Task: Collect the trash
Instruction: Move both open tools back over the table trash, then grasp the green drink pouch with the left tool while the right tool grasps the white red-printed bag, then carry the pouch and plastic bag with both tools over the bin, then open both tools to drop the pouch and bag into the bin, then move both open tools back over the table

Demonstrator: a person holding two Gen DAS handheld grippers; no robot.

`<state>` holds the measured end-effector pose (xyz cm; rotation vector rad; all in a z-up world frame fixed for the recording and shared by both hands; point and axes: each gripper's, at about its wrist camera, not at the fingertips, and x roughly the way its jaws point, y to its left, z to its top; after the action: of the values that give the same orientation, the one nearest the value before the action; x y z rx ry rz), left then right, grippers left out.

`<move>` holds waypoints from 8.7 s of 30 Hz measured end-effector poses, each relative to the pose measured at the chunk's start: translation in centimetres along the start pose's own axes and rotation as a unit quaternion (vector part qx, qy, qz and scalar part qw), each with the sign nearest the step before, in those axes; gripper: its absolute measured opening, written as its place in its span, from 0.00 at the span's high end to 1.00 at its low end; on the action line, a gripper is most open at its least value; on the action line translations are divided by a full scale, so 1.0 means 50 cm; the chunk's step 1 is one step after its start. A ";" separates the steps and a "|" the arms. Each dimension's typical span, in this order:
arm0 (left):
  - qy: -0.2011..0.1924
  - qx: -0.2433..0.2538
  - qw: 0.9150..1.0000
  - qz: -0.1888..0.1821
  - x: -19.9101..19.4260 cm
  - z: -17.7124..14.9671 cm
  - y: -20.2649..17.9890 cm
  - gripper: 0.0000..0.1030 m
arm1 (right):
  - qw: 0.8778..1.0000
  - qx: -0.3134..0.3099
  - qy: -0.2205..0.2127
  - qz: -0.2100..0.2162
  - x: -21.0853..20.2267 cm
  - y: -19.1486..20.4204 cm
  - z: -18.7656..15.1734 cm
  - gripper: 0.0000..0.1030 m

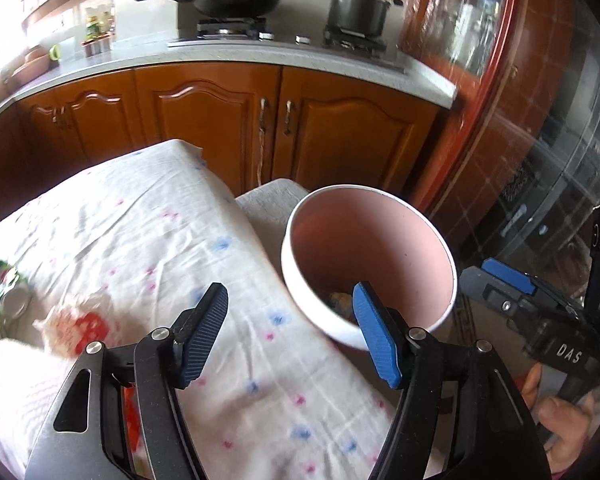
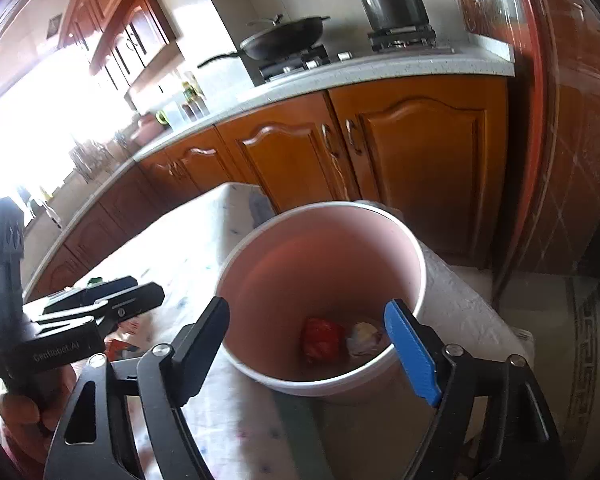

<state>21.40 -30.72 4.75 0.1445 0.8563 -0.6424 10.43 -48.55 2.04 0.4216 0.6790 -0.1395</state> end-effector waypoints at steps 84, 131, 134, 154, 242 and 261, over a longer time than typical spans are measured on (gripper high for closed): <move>0.046 -0.223 0.965 0.129 -0.078 -0.179 0.599 0.71 | 0.969 -0.099 0.153 0.169 0.334 0.462 -0.052 0.22; -0.037 -0.214 0.960 0.177 -0.175 -0.177 0.603 0.97 | 0.979 -0.080 0.047 0.181 0.180 0.416 -0.025 0.98; -0.062 -0.215 0.961 0.161 -0.217 -0.175 0.584 0.97 | 0.979 -0.082 0.037 0.181 0.161 0.416 -0.023 0.98; -0.122 -0.116 0.984 0.053 -0.283 -0.068 0.328 0.97 | 0.987 -0.043 -0.027 0.150 0.014 0.267 -0.005 0.98; -0.040 -0.099 0.993 -0.041 -0.116 -0.072 0.146 0.49 | 0.995 0.041 -0.032 0.087 0.003 0.072 -0.042 0.23; -0.067 -0.183 0.980 0.032 -0.254 -0.236 0.335 0.47 | 0.988 -0.002 0.000 0.156 0.030 0.241 -0.112 0.17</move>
<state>17.25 -6.97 4.19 -0.2016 0.8215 -0.4193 11.49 -35.22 1.16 0.5175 0.6056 0.1578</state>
